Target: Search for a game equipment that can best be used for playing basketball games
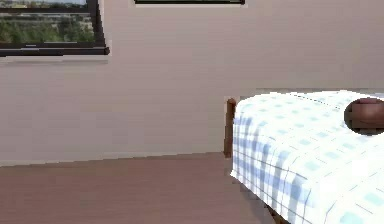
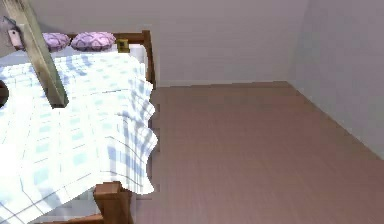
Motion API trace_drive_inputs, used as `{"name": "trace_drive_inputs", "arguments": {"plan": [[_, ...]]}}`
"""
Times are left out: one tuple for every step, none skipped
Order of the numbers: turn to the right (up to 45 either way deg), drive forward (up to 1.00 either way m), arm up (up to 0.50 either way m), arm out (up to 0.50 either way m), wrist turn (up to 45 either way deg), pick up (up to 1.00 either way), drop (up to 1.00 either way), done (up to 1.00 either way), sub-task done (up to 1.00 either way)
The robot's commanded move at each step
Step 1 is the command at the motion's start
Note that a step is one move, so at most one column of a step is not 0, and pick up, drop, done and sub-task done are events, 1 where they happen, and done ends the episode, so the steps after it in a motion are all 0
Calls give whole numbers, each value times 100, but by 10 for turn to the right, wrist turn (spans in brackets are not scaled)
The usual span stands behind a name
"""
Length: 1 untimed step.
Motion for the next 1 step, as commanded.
{"name": "trace_drive_inputs", "arguments": {"plan": [[-30, 0, 0, 0, 0, 0, 0, 0, 0]]}}
